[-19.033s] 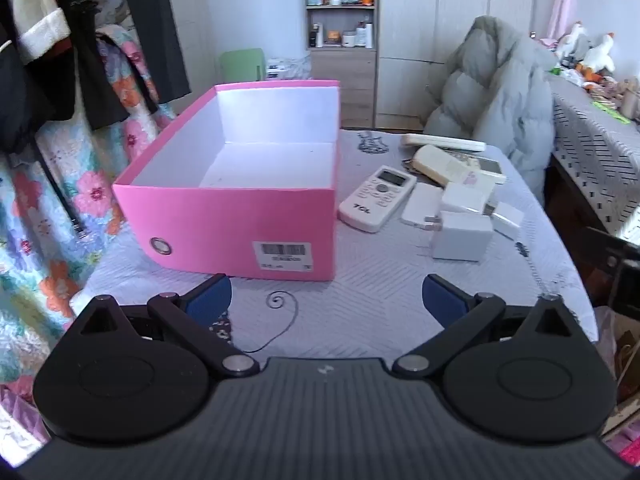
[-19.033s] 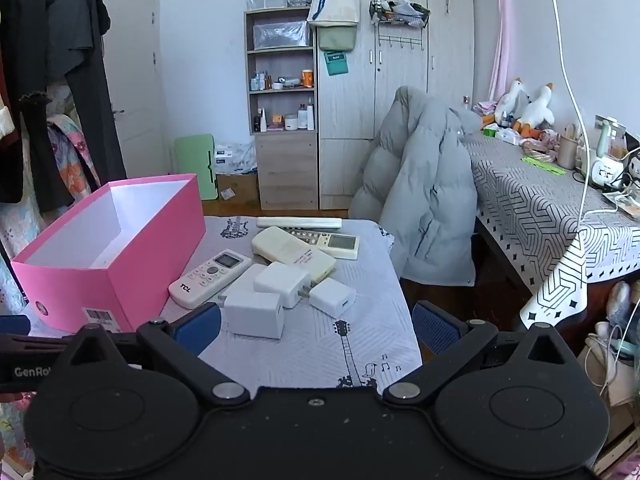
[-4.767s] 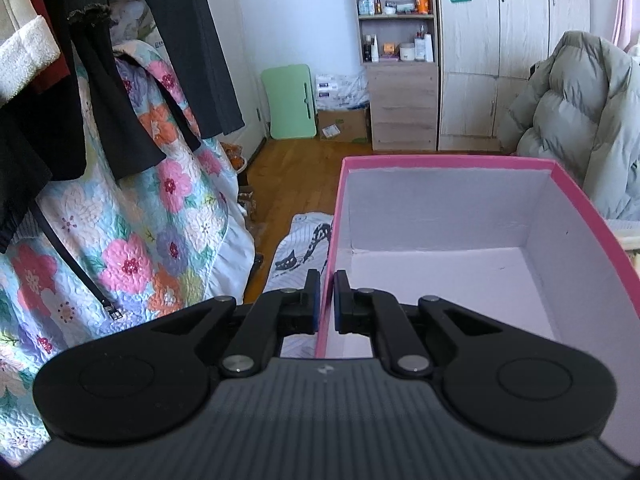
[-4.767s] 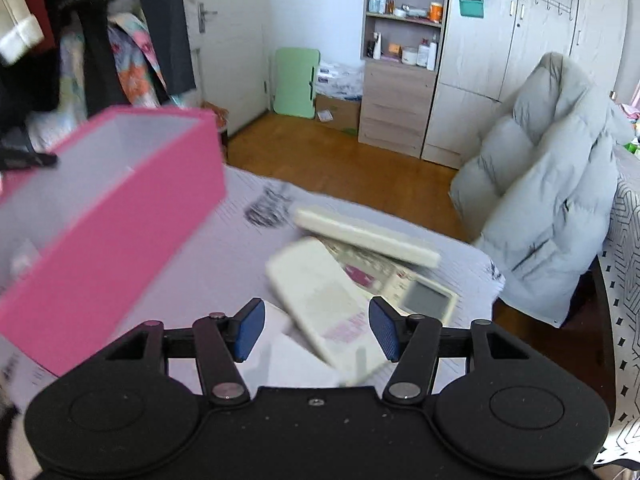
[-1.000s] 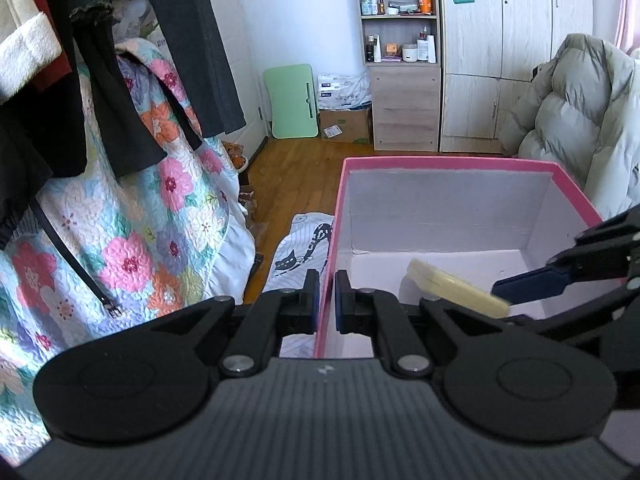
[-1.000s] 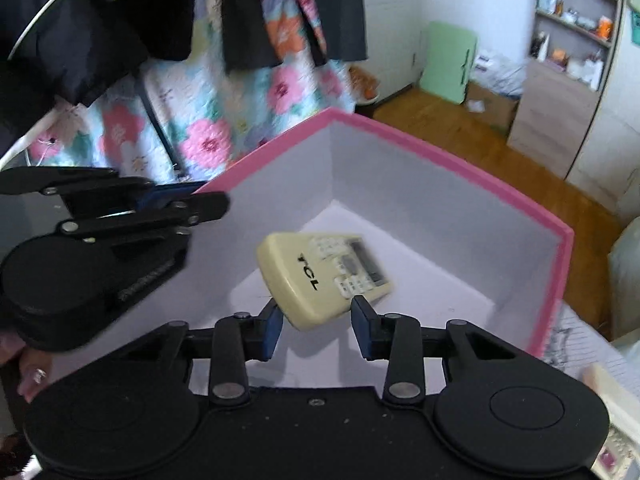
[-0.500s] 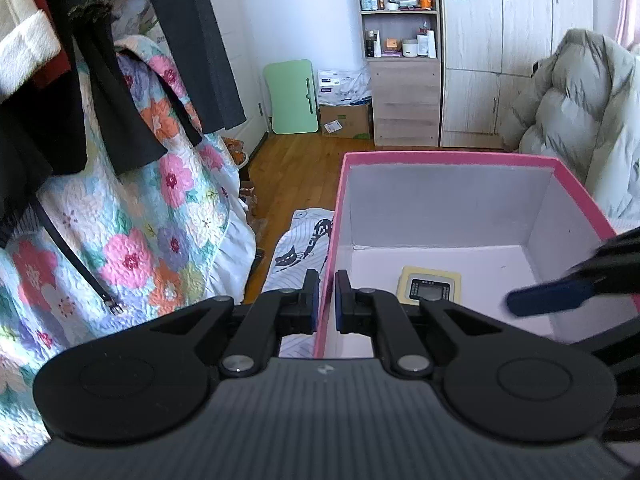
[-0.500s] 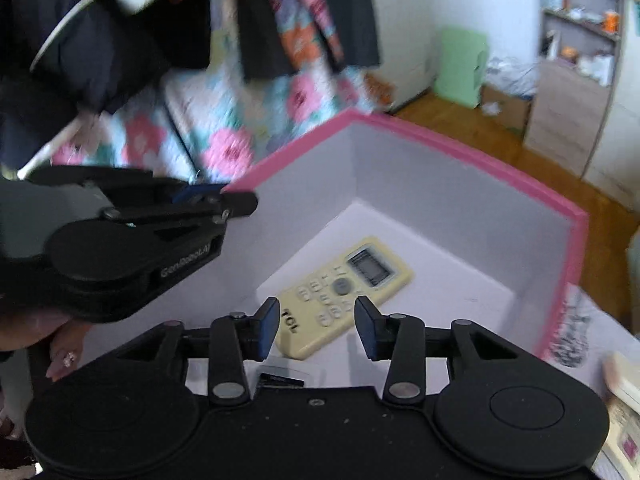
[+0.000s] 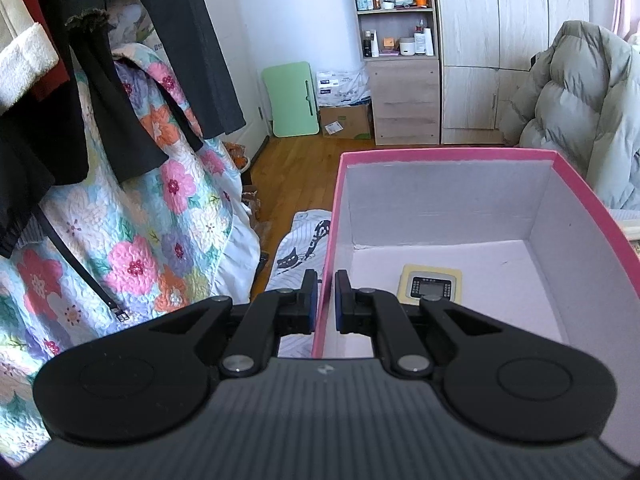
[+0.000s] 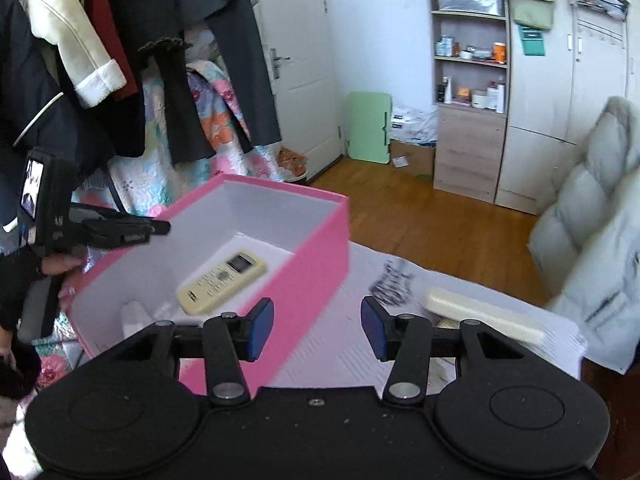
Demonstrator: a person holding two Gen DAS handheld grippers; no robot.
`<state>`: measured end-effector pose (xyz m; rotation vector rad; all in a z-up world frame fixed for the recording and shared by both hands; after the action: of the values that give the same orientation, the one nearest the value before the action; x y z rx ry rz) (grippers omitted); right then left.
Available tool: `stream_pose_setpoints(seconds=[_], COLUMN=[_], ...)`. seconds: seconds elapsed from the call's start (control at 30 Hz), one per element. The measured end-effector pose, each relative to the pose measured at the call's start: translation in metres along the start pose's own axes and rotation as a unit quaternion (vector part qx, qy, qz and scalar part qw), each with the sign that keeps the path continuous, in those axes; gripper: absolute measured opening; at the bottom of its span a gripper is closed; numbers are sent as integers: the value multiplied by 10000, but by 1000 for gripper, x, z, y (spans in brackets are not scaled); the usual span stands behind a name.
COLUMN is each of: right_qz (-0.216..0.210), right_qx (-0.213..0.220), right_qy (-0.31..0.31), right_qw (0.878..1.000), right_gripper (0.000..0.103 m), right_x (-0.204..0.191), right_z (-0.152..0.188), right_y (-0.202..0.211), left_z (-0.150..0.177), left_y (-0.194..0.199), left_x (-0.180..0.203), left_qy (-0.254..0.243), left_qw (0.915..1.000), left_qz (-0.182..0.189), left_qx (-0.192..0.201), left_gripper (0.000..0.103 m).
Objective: Organize rigid objects
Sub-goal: 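Move the right tool back toward the keys and remaining remotes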
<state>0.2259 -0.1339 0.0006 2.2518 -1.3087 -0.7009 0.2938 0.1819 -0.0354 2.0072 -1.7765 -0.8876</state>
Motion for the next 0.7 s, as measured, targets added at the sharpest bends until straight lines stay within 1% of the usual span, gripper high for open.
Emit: stream_pose_setpoints(seconds=[0.1,0.17,0.23,0.37,0.47,0.57,0.63,0.67,0.7], right_qz=[110,330,509,536,678,1139,1338,1302,1229], right_qx=[-152,-287,-423,-531,-565,-798,-948,-895,-895], right_qy=[-78,-92,-89,-345,-415,-264,-382,-545,-750], right_qw=[9998,9990,9978,9966,9952,9899,9857,9859,9855], right_gripper=[54,54,54,54,54,54,54,53,44], right_x=[16,27,36,53,66,75,85,88,92], right_z=[14,24,31,36,37,41,45,44,45], right_y=[1,-7,-22,-51,-74,-95,-104,-106,-107], left_z=[-1,-1,0,1,2,2,2,1,1], left_y=[0,0,0,1,2,3,3,3,3], left_x=[-1,-1,-1,-2,-4,-6,-5,-4,-2], left_qy=[-18,-9,23,33,166,234,185,132,82], left_qw=[10000,10000,10000,10000,9999,9997,9998,9999,9999], left_qz=[-28,-37,-37,-47,-2,48,26,0,-27], left_qx=[-2,7,23,32,19,38,64,61,63], left_gripper=[7,7,7,7,7,7,7,7,7])
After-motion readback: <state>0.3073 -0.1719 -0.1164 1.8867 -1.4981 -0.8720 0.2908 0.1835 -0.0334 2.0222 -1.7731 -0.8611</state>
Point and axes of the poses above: each gripper's, at about its wrist camera, not at the fingertips, and y roughly against the way its jaws point, x to its right, z to its underside, the point moved 5 cm from there along -y, roughly the way its jaws point, and after that the axes turned 6 degrees about -y, right-handed, at the moved point
